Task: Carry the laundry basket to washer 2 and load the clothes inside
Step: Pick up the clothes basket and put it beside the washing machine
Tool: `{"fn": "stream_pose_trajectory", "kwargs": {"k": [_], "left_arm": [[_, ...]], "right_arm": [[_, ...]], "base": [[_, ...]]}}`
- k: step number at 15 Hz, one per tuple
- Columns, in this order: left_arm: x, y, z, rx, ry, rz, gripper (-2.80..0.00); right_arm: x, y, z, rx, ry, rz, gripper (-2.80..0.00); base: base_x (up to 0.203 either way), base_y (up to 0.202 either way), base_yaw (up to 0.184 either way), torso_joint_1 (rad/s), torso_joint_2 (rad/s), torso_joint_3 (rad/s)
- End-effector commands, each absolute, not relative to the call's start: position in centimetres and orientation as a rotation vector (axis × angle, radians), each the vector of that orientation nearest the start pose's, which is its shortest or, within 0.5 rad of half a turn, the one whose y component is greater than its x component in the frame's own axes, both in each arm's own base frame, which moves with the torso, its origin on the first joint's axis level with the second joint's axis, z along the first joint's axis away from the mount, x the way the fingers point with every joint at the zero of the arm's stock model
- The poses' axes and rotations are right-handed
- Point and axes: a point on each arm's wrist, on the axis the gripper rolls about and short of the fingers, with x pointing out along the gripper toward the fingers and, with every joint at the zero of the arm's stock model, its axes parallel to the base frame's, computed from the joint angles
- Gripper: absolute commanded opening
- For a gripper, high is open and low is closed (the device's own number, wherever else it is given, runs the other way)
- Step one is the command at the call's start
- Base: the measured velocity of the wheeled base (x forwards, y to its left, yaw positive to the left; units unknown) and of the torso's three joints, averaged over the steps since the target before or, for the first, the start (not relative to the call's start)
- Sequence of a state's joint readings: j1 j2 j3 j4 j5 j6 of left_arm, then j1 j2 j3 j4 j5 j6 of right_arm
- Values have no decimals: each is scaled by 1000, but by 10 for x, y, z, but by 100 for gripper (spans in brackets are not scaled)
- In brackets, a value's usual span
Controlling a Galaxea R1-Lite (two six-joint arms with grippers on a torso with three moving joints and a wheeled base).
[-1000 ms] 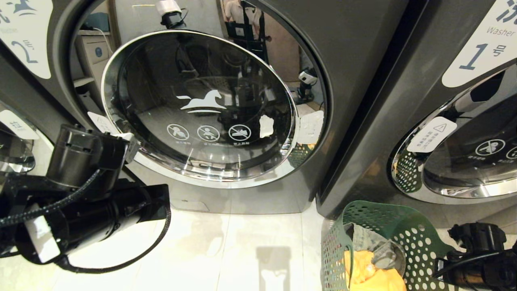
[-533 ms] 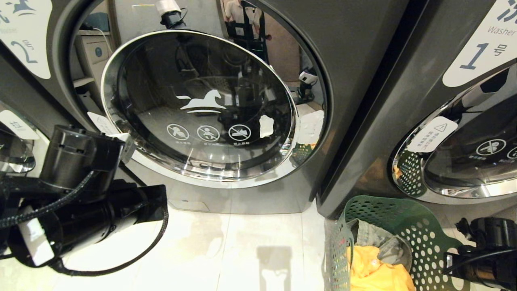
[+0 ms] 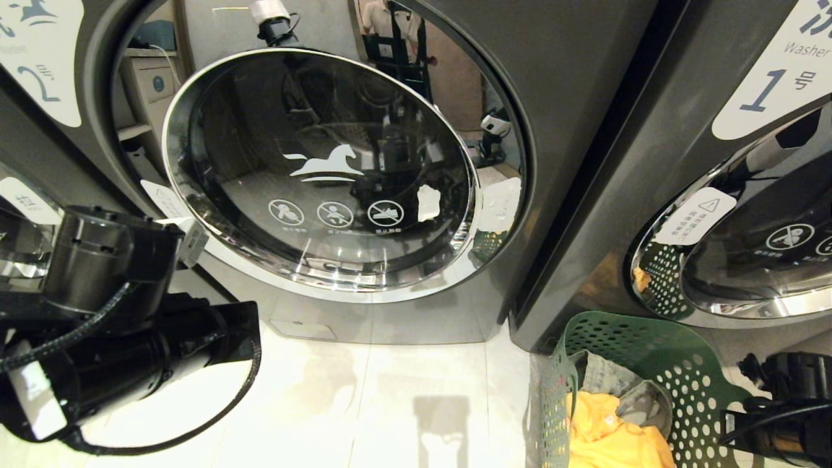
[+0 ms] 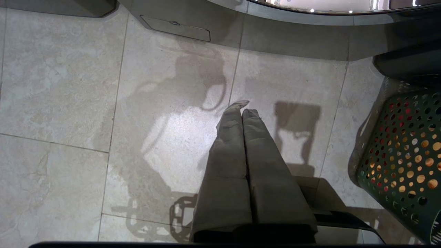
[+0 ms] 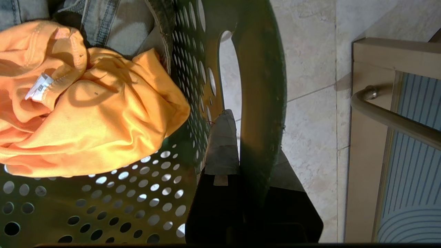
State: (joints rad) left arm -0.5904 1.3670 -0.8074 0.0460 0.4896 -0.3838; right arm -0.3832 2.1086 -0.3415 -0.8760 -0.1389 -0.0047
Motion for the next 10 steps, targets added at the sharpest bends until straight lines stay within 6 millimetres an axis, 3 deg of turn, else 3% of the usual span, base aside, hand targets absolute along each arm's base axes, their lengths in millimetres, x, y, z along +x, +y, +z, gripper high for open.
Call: {"fn": "stream_pose_trajectory", "kwargs": {"k": [1, 6, 10], "left_arm": [[178, -106, 208, -67, 524, 10, -280], [177, -103, 208, -67, 524, 16, -280], [177, -103, 208, -67, 524, 16, -280]], "right_arm": [[242, -101, -14, 102, 904, -479, -280], [261, -109, -6, 35, 846, -455, -280], [261, -108, -7, 33, 850, -454, -280]], "base": [[0, 0, 0, 0, 0, 0], [0, 0, 0, 0, 0, 0], [0, 0, 0, 0, 0, 0]]}}
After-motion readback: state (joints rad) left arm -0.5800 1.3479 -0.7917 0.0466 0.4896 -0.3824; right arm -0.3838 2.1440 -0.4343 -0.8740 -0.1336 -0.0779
